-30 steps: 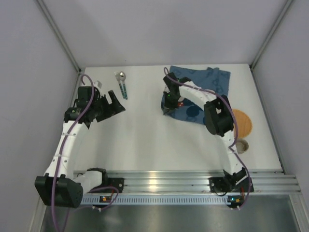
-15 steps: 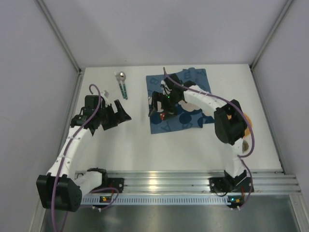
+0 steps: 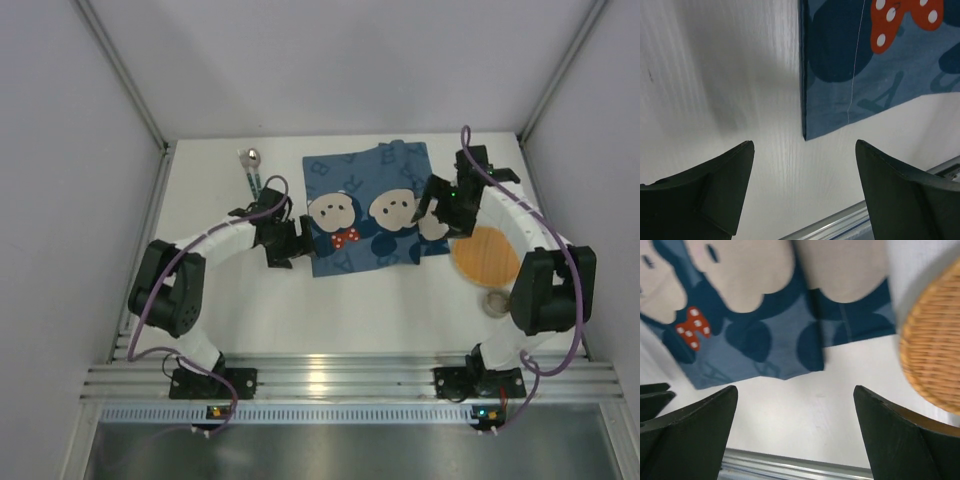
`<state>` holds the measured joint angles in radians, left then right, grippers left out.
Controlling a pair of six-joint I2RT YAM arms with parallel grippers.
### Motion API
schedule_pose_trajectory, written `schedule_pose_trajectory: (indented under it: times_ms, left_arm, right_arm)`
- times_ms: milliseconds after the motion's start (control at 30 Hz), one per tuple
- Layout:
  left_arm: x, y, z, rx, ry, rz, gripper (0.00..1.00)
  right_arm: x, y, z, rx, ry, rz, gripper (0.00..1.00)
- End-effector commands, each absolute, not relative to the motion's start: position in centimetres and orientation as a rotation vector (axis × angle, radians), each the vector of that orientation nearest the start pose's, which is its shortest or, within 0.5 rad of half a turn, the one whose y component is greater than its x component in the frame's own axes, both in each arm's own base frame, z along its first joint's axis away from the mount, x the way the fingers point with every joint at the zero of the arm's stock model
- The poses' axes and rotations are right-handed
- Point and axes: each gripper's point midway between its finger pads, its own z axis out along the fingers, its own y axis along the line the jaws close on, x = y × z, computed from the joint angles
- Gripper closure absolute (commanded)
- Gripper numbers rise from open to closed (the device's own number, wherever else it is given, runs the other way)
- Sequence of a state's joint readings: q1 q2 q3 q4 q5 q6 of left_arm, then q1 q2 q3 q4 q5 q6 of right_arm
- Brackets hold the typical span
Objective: Set the dinner table for one person
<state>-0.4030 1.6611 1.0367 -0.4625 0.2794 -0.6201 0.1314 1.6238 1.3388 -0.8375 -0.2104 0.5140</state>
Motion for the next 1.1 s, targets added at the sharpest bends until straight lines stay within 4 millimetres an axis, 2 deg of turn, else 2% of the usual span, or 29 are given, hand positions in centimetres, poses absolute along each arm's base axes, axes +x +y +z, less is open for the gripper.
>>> schedule_pose_trajectory:
  times_ms: [0,33,100,133,200,267,300,400,433,500,600,633,667,767,867,933,1067]
  left_arm:
    - [34.0,-22.1,6.3,-0.235,2.696,-0.678,0.13]
    - [34.1,-22.3,5.9,-0.230,2.708,-0.677,0.14]
    - [34.7,-23.1,4.8,-0.213,2.736,-0.669,0.15]
    - [34.8,-23.7,4.0,-0.188,2.763,-0.659,0.19]
    - [34.8,-24.5,3.2,-0.156,2.791,-0.654,0.27]
    - [34.7,-25.5,1.8,-0.120,2.832,-0.660,0.43]
    - [34.5,-25.7,1.5,-0.105,2.850,-0.665,0.60]
    - [33.8,-26.2,0.5,-0.081,2.887,-0.690,0.80]
    - [33.4,-26.1,0.3,-0.080,2.897,-0.693,0.90]
    - [33.1,-25.8,0.7,-0.067,2.888,-0.684,1.00]
    - [32.0,-24.6,1.9,-0.058,2.884,-0.644,1.00]
    - [31.2,-23.9,1.9,-0.064,2.896,-0.615,1.00]
    - [30.9,-23.3,3.3,-0.067,2.868,-0.596,1.00]
    - [28.9,-21.3,4.8,-0.101,2.853,-0.560,1.00]
    - [26.7,-20.0,5.8,-0.106,2.844,-0.553,1.00]
    - [25.2,-19.2,6.1,-0.102,2.842,-0.550,1.00]
    - [23.2,-18.0,5.9,-0.101,2.856,-0.530,1.00]
  right_arm:
    - [32.4,5.0,13.1,0.522,2.720,0.194,0.00]
    - [32.3,3.6,12.8,0.571,2.713,0.178,0.00]
    - [31.7,2.6,11.5,0.602,2.733,0.153,0.02]
    - [31.4,0.9,10.5,0.668,2.739,0.138,0.03]
    - [31.3,0.1,9.6,0.700,2.749,0.154,0.03]
    - [31.1,-0.7,8.6,0.747,2.762,0.176,0.04]
    - [31.3,-0.9,8.6,0.742,2.759,0.184,0.04]
    - [32.0,-0.5,8.6,0.720,2.752,0.231,0.05]
    - [32.3,0.0,8.9,0.709,2.746,0.271,0.05]
    - [32.9,0.6,9.3,0.700,2.727,0.325,0.07]
    - [33.8,2.4,10.4,0.645,2.714,0.400,0.09]
    - [34.0,3.6,10.8,0.605,2.715,0.427,0.08]
    - [34.4,4.2,11.4,0.585,2.703,0.438,0.08]
    - [35.0,6.8,12.1,0.507,2.702,0.456,0.08]
    - [35.4,9.2,11.2,0.458,2.733,0.485,0.08]
    - [35.3,10.7,9.9,0.414,2.779,0.468,0.08]
    - [34.8,12.1,7.2,0.364,2.842,0.398,0.09]
